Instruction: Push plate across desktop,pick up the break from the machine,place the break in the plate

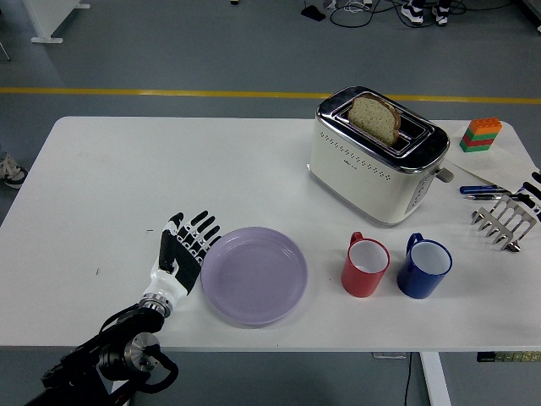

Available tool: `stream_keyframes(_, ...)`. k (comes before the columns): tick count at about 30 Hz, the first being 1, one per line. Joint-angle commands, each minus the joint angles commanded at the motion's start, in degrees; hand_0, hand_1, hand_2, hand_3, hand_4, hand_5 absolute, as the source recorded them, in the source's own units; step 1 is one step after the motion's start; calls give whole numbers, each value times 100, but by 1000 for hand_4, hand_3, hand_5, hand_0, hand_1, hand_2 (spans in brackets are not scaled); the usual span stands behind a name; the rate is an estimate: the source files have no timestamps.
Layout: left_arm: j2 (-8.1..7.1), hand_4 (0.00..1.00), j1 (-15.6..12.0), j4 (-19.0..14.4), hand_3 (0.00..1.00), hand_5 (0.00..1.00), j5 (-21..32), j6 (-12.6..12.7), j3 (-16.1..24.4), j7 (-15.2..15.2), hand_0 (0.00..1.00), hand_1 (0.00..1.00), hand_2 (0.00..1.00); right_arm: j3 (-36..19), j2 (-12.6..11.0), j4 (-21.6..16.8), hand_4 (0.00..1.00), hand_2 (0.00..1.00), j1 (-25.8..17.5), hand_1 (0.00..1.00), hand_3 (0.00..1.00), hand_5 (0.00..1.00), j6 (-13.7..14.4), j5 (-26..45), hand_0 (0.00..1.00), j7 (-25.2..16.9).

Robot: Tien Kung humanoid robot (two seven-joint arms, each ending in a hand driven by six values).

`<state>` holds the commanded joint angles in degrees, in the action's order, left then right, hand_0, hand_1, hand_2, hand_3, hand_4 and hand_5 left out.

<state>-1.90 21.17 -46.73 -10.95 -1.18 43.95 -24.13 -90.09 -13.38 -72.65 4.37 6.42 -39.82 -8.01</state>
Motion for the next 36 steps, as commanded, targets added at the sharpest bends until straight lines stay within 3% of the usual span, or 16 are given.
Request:
stream_keyframes(10,43,552,136,86,728,998,141,-33,-318,17,823,812,804,35,9,5,521,687,16,665,635,391,-20,-8,703,1)
stream_keyframes(20,190,550,306,199,728,998,172,-38,-360,6,823,812,804,70,11,14,520,687,19,665,635,390,-19,-4,703,-1)
stream_keyframes(28,190,549,375,247,728,998,172,-47,-386,9,823,811,804,91,13,14,521,687,22,665,635,391,-18,-5,704,1)
stream_keyframes(32,190,549,329,168,727,998,99,4,-243,5,817,807,802,78,6,-5,522,687,21,664,635,391,-17,-7,704,2)
stream_keyframes(36,167,549,177,-286,727,998,-457,362,182,-2,817,807,802,30,-24,-48,522,687,28,664,635,391,-6,-14,704,1)
